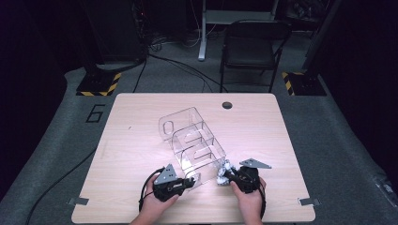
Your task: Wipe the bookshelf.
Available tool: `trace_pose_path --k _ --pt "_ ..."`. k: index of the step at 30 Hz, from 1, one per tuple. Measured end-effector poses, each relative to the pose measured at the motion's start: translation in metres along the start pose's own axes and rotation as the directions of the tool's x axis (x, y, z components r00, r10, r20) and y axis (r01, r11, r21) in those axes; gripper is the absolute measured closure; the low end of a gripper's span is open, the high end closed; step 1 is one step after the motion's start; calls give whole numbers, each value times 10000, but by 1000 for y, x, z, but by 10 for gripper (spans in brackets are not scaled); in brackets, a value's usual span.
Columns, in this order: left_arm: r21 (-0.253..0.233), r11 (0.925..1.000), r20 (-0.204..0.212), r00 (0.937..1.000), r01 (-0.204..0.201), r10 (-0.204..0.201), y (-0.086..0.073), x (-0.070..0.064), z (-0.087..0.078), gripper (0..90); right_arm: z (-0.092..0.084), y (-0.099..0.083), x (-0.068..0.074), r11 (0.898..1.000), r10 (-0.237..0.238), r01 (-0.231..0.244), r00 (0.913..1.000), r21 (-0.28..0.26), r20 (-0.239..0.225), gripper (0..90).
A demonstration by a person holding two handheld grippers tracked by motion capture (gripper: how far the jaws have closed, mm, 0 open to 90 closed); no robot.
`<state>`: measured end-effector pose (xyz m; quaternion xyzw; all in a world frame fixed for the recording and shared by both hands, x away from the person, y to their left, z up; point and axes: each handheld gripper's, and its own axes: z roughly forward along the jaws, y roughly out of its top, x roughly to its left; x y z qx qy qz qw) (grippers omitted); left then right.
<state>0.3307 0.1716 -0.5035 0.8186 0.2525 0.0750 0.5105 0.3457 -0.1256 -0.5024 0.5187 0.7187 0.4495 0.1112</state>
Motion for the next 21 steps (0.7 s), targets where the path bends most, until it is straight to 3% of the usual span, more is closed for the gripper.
trace_pose_path --k 2,6,13,17,20,21 --pt "-7 10000 19 10000 -12 12 0 0 0 825 1 -2 -3 9997 243 -244 9996 -17 -107 734" --pt "-20 10000 12 10000 53 -53 0 -1 0 824 3 -2 -5 10000 48 -47 9999 80 -92 734" --pt "-116 9999 -79 10000 17 -18 -1 0 1 824 12 -17 -8 9993 179 -179 9998 334 24 739" --pt "-133 9999 -45 10000 -6 5 -1 0 1 825 9 -10 -7 9983 129 -132 9999 567 51 738" --pt "-133 9999 6 10000 1 -1 -1 1 1 824 -5 5 -5 9987 401 -414 9984 -303 -400 738" --pt "-144 9999 7 10000 7 -7 -1 1 1 824 -7 8 -4 9984 300 -319 9987 -468 -413 738"
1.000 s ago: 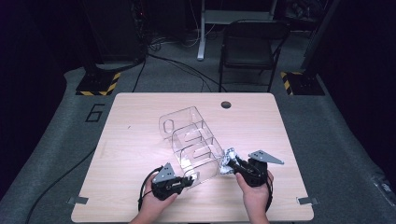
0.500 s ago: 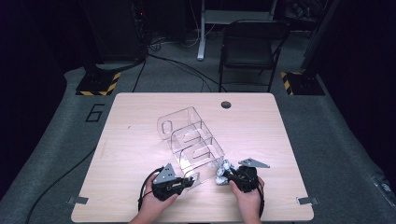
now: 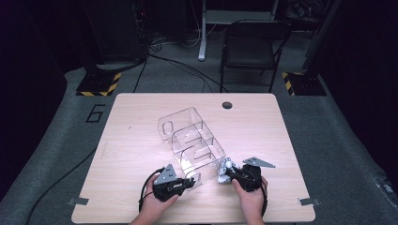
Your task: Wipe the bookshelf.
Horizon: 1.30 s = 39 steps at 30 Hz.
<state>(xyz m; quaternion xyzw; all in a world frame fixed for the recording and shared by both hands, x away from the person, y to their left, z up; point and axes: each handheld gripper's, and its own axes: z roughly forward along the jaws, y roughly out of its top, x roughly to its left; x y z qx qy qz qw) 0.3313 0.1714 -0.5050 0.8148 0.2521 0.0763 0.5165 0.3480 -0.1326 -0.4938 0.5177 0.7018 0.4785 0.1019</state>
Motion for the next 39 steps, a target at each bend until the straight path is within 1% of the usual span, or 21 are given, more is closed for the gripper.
trace_pose_path --k 2,4,5,8,10,11,14,16,17,19,20,23,25,26,28,30,32,34,35,36,39 --pt "-4 10000 22 9999 98 -98 0 -1 0 823 -1 3 5 9995 -304 303 9994 58 181 738" --pt "-8 9999 -4 9999 120 -120 0 0 0 822 3 -4 3 9994 -228 222 9995 270 212 737" --pt "41 9998 108 9997 215 -216 0 0 -1 821 7 -9 3 9989 -100 88 9997 466 239 736" --pt "56 9998 19 9998 208 -208 0 0 -1 819 11 -20 0 9981 180 -187 9998 584 123 734" --pt "1 9999 -79 9998 171 -171 0 -1 -1 819 8 -18 3 9976 -9 1 9999 695 124 732" --pt "-33 9997 -94 9996 256 -257 -1 -1 -1 819 6 -15 5 9978 -176 169 9998 644 102 732" --pt "-55 9995 -79 9995 316 -316 -1 -2 -1 819 -14 2 14 9997 -154 149 9996 -200 -250 731" --pt "8 9999 -29 9999 163 -163 -1 -1 0 818 -26 12 22 9971 -533 519 9983 -560 -240 730" --pt "8 9999 -29 9999 163 -163 -1 -1 0 817 -31 14 26 9961 -615 594 9977 -647 -302 730" --pt "68 9999 48 9999 109 -110 0 -1 0 815 -41 19 34 9917 -838 769 9945 -1030 -636 730" --pt "15 9998 71 9997 212 -213 0 -2 0 814 -48 21 41 9874 -961 849 9922 -1338 -792 731" --pt "35 9997 111 9997 233 -233 0 -2 0 815 -61 27 52 9733 -1327 1103 9860 -2015 -1012 731" --pt "16 9998 58 9998 192 -192 0 -3 1 815 -66 32 58 9637 -1586 1329 9826 -2317 -962 731" --pt "-3 9998 30 9998 194 -194 0 -3 1 816 -65 32 60 9615 -1732 1500 9813 -2302 -839 732" --pt "23 10000 30 10000 86 -86 0 -3 1 818 -54 28 58 9676 -1775 1596 9810 -1955 -777 732" --pt "145 9998 122 9998 -167 165 1 -2 0 818 -42 20 57 9722 -1771 1620 9811 -1690 -785 731" --pt "59 9997 78 9997 -238 238 1 -3 1 818 -31 11 57 9777 -1719 1613 9825 -1348 -713 731" --pt "184 9994 158 9995 -288 285 2 -4 1 818 -19 2 57 9826 -1709 1650 9830 -850 -677 730" --pt "210 9990 174 9990 -406 403 2 -4 1 818 -13 -2 57 9835 -1739 1701 9828 -615 -624 729" --pt "174 9993 153 9993 -332 330 2 -5 2 818 -6 -7 56 9833 -1805 1787 9818 -343 -584 729" --pt "141 9994 124 9994 -318 317 2 -5 2 817 3 -14 52 9843 -1749 1761 9826 143 -632 728"
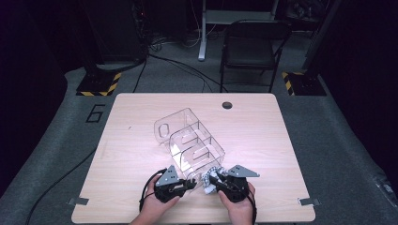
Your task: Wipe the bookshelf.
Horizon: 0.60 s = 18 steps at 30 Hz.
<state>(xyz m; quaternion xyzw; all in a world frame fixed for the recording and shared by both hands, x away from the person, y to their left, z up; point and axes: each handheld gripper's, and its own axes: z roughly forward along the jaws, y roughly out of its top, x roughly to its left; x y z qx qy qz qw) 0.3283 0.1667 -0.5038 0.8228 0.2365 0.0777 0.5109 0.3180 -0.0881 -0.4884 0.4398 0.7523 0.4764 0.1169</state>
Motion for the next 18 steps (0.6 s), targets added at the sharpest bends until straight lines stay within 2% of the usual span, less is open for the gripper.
trace_pose_path --k 2,5,7,9,10,14,16,18 --pt "1 10000 -7 10000 -3 3 0 0 0 817 -4 4 -1 10000 20 -20 10000 27 17 728" --pt "87 9999 84 9999 -92 91 0 2 -1 816 -22 19 -1 9968 174 -179 9998 -779 -67 728" --pt "79 10000 210 9998 15 -16 0 3 -1 811 -36 31 1 9901 62 -60 10000 -1404 12 728" --pt "64 9998 325 9993 165 -167 0 2 -1 807 -41 36 1 9846 -175 197 9997 -1738 143 728" --pt "-10 9999 211 9997 142 -142 0 1 0 807 -40 36 1 9861 -168 190 9997 -1649 149 728" --pt "10 10000 248 9997 86 -87 0 1 0 808 -22 21 -3 9958 4 12 9998 -911 175 726" --pt "13 10000 246 9997 73 -73 0 1 0 808 -8 9 -7 9999 78 -77 9997 -72 230 726" --pt "24 10000 261 9997 44 -44 0 1 0 808 1 1 -12 9991 157 -164 9997 379 172 726"
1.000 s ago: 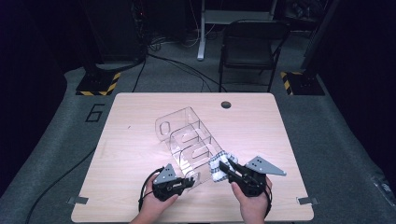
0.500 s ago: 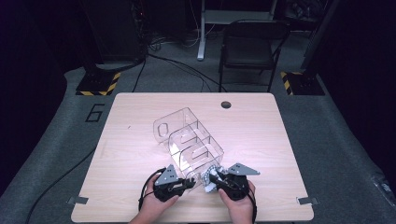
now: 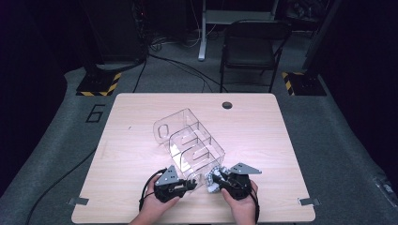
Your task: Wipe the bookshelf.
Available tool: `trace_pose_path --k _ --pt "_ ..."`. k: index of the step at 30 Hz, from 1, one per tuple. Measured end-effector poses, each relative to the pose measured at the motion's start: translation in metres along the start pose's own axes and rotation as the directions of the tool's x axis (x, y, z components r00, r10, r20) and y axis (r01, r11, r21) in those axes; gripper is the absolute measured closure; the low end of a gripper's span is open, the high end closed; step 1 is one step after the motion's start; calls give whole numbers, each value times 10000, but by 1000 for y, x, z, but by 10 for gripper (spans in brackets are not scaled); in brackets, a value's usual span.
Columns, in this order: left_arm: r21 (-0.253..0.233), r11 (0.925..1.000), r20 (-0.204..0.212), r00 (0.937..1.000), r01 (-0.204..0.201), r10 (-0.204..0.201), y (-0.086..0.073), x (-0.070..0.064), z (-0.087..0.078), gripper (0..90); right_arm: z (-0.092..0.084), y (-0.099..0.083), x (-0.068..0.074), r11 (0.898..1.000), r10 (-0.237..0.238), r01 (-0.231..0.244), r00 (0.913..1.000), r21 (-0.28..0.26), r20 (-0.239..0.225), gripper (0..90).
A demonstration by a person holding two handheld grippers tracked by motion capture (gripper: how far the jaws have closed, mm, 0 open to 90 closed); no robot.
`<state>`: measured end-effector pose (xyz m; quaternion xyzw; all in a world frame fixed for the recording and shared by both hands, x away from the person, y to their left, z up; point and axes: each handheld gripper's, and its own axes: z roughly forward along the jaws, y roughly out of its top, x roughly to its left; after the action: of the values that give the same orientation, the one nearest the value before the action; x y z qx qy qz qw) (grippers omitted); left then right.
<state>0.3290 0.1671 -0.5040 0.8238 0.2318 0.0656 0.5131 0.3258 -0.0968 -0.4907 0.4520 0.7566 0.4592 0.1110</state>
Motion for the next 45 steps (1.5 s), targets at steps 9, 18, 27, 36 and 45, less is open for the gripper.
trace_pose_path --k 9,18,27,36,45 --pt "124 9999 144 9999 -75 73 1 0 -1 806 -38 37 2 9890 -167 164 9999 -1473 -10 723" --pt "141 9998 257 9996 -136 133 1 0 0 801 2 -4 -8 9996 244 -245 9997 142 71 723" --pt "83 9999 297 9995 -84 82 1 0 1 795 -37 35 2 9905 -125 119 9999 -1367 -34 720" --pt "129 9997 280 9994 -206 202 1 0 0 797 -5 5 -7 9997 143 -140 9998 -188 157 721" --pt "71 9997 193 9996 -217 215 1 -2 1 793 -12 15 -6 9989 175 -178 9998 -444 -75 721"
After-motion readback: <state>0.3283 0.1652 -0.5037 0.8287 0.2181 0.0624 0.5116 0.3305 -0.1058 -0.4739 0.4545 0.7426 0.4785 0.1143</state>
